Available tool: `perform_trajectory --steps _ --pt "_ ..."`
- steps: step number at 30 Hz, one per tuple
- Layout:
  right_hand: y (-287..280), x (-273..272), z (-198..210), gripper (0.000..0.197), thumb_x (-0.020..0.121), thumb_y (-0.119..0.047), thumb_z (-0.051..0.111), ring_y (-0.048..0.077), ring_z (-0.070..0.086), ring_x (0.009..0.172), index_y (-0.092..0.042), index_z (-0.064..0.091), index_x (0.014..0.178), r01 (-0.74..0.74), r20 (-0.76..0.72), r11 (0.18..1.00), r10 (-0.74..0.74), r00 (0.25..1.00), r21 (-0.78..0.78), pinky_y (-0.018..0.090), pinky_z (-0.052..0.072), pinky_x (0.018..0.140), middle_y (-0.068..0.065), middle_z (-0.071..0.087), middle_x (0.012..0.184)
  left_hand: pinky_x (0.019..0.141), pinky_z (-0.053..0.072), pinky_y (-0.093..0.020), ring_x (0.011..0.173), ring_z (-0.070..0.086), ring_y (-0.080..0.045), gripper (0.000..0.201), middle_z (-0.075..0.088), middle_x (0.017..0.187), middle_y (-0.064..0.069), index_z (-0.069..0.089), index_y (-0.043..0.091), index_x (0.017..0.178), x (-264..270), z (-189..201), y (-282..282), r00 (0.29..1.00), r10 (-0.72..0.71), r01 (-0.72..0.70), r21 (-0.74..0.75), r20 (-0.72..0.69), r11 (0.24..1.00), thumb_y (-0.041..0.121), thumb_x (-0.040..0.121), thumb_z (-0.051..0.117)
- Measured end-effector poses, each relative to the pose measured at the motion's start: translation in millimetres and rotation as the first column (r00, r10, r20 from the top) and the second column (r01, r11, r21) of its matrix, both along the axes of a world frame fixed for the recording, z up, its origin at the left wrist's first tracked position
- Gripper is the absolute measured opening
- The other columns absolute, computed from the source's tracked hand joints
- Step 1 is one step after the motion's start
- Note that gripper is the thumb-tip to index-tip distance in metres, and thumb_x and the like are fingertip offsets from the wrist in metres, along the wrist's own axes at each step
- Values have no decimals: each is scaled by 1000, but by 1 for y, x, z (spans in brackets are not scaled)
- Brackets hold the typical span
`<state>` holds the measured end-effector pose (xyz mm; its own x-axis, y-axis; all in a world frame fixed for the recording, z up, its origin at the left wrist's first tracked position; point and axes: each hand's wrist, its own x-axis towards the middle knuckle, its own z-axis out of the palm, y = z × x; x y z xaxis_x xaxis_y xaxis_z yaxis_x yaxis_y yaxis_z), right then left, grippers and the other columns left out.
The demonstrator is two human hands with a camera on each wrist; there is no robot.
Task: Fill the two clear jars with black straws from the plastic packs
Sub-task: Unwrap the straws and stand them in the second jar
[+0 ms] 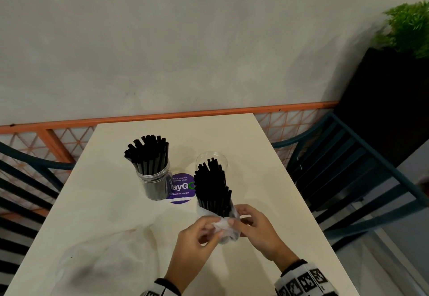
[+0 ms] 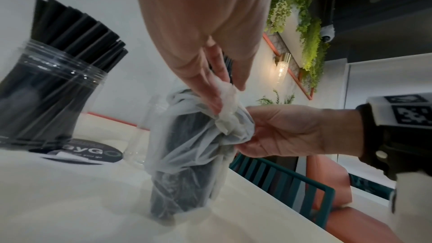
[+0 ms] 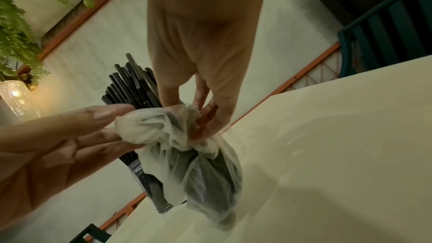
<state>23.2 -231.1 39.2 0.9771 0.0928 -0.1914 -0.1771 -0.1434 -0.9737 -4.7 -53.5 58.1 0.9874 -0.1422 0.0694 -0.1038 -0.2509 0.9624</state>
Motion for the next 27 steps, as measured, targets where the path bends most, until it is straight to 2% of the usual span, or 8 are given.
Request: perform_trajectory --steps 3,5,8,11,14,18,22,27 --pt "-3 3 -7 13 87 -12 63 11 66 75 -16 64 99 -7 37 999 8 999 -41 23 55 65 5 63 97 64 49 -20 69 64 -10 44 65 72 -6 47 28 101 8 -5 8 993 114 -114 -19 13 993 16 71 77" --pt "-5 4 -12 13 88 -11 61 13 66 76 -17 64 100 -19 34 999 21 999 -49 24 55 66 11 66 98 67 43 -19 79 56 -10 66 56 85 3 40 31 109 18 -11 17 977 213 -213 55 9 976 27 59 84" --pt "-6 5 -20 13 90 -13 58 14 66 76 -20 65 98 -63 50 992 69 996 -108 25 54 68 10 69 93 84 37 -16 109 46 -3 100 43 118 16 29 35 127 32 -15 21 989 71 -59 98 -130 994 47 45 84" --pt "-8 5 -25 22 92 -18 55 3 61 80 -39 61 88 -54 120 972 83 989 -230 17 47 71 -5 63 94 82 41 -5 112 51 7 79 53 121 17 39 41 117 37 -13 15 965 -141 147 10 -219 989 38 52 84" --pt "-10 1 -19 14 94 -30 50 -2 58 84 -39 61 93 -149 105 971 171 980 -188 15 44 74 -2 57 100 75 43 -1 98 53 18 63 58 112 17 43 38 108 36 -14 13 977 -105 106 -4 -186 994 19 63 83" --pt "-11 -1 -7 40 74 -38 69 11 63 98 -33 59 113 -346 47 938 345 937 -2 22 52 77 4 53 116 76 48 -8 96 60 6 61 63 109 4 48 30 108 35 -23 14 986 -24 18 -38 -165 999 13 62 83" --pt "-3 2 -9 38 75 -38 61 8 56 97 -44 49 111 -299 107 927 328 938 -225 13 47 79 -11 47 107 74 48 -8 94 61 4 58 64 107 5 48 29 106 33 -26 13 989 25 -33 -56 -148 998 12 62 83" --pt "8 6 -29 31 88 -8 45 -9 46 88 -10 54 118 -57 269 892 196 943 -448 1 34 76 -23 41 98 85 47 -11 111 53 0 70 53 118 15 37 40 112 30 -12 11 984 -20 21 5 -176 1000 32 60 82"
